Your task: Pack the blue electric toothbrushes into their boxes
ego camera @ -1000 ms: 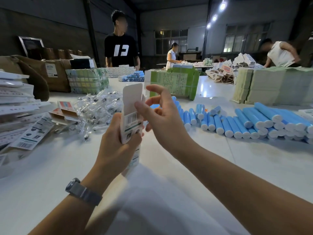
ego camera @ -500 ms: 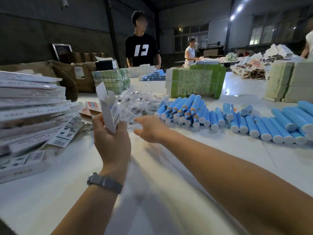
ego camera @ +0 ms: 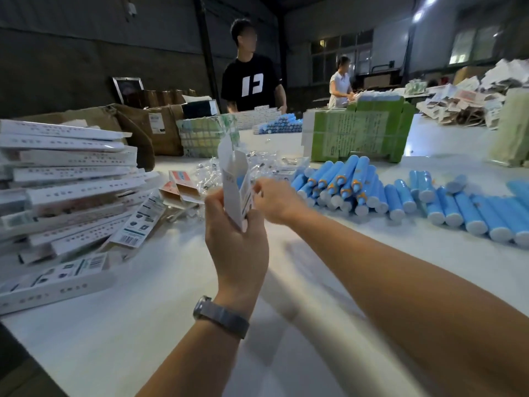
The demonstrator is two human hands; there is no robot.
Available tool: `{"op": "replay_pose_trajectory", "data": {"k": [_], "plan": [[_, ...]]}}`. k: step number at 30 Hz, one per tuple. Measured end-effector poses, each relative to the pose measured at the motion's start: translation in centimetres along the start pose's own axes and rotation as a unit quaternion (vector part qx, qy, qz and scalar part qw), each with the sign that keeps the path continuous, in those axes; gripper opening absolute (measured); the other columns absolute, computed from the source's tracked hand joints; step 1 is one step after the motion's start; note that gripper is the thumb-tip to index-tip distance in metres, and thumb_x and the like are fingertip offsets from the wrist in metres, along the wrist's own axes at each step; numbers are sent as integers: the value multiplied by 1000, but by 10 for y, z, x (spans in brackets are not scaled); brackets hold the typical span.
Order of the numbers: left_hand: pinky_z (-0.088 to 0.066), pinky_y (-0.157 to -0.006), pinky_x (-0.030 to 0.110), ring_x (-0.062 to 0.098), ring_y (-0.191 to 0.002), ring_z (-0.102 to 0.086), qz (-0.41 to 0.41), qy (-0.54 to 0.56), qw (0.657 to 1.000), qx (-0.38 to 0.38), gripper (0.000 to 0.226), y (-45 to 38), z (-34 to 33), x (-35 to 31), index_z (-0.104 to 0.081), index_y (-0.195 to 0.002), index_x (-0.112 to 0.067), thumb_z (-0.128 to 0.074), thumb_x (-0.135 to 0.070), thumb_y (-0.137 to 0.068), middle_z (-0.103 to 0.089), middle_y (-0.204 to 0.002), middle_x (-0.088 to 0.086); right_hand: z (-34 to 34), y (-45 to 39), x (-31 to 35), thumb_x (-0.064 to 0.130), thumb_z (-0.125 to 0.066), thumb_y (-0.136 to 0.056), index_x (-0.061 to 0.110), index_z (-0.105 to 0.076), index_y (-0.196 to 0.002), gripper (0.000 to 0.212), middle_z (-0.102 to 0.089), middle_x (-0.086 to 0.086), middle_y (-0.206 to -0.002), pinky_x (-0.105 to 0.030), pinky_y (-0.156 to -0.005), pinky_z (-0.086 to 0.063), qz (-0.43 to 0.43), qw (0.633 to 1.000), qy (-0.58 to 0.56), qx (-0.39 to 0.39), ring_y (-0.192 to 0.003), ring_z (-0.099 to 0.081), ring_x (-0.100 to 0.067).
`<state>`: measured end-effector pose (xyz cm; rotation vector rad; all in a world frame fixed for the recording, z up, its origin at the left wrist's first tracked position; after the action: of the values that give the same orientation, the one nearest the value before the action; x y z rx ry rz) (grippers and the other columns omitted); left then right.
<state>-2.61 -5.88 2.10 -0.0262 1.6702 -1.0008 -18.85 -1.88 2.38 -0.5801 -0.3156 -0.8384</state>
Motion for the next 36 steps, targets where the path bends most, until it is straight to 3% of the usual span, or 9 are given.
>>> {"op": "replay_pose_trajectory", "data": {"k": [3, 6, 10, 17, 20, 25, 28, 31, 36], "plan": [[-57, -82, 53, -5, -91, -58, -15, 35, 997, 61, 33, 7, -13, -9, -35, -103, -37, -56, -21, -83, -56, -99, -35, 76, 42, -5, 10, -55, -97, 15, -43, -128, 34, -61, -9, -82, -25, -52, -47, -9, 941, -325, -97, -62, -60, -18], [-59, -77, 57, -3, -79, -59, -51, 55, 990, 122, 35, 22, -27, -23, -32, -102, -35, -59, -22, -84, -55, -93, -39, 145, 96, 8, 1, -55, -93, 25, -40, -130, 47, -67, -7, -77, -21, -43, -42, 79, 888, -424, -157, -52, -61, -14], [-57, -70, 55, 27, -84, -57, -91, 60, 983, 149, 38, 40, -35, -39, -30, -97, -38, -64, -32, -80, -54, -89, -31, 198, 165, 37, 3, -63, -90, 17, -47, -117, 34, -70, -8, -81, -21, -44, -44, 201, 871, -396, -211, -57, -68, -19], [-58, -69, 50, 21, -79, -64, -114, 52, 978, 169, 42, 48, -37, -46, -35, -107, -31, -66, -23, -79, -60, -92, -29, 185, 194, 62, 5, -73, -86, 21, -55, -105, 30, -64, 4, -81, -19, -53, -46, 284, 904, -222, -229, -70, -65, -12], [-53, -62, 39, 13, -75, -63, -132, 36, 978, 155, 43, 49, -36, -50, -32, -97, -44, -64, -22, -77, -61, -89, -32, 175, 195, 63, 12, -77, -84, 11, -69, -103, 21, -64, 9, -82, -32, -62, -49, 313, 914, -19, -256, -76, -59, -14], [-51, -61, 37, 14, -75, -62, -146, 34, 976, 160, 51, 48, -39, -48, -32, -97, -43, -71, -15, -81, -62, -91, -25, 168, 197, 63, 26, -68, -93, 10, -76, -88, 19, -69, 1, -88, -44, -65, -48, 325, 905, 73, -266, -82, -55, -23], [-53, -64, 42, 14, -76, -62, -149, 41, 974, 168, 52, 48, -39, -49, -34, -99, -38, -73, -10, -82, -62, -92, -21, 163, 196, 62, 25, -64, -95, 7, -77, -84, 25, -66, -5, -94, -44, -66, -47, 314, 910, 74, -260, -84, -55, -25], [-53, -64, 31, 5, -75, -61, -153, 76, 969, 177, 39, 50, -36, -58, -38, -97, -54, -63, -31, -77, -62, -92, -30, 168, 193, 59, 25, -66, -93, 6, -75, -83, 23, -60, -7, -102, -44, -68, -47, 285, 920, 10, -268, -88, -54, -25], [-56, -67, 48, 35, -77, -62, -131, 175, 945, 245, 33, 57, -41, -66, -45, -107, -30, -59, -31, -78, -63, -89, 1, 163, 186, 46, 36, -55, -97, 14, -76, -81, 34, -48, 0, -112, -45, -82, -45, 233, 951, -36, -200, -104, -48, -20]]}}
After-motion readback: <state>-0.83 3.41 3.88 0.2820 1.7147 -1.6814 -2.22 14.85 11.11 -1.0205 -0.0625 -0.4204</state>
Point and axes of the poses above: each hand's wrist, its own y-axis away from the middle knuckle, its own z-axis out of the back of the hand, x = y × z, the point moved 8 cm from there along -y, towards the middle knuckle
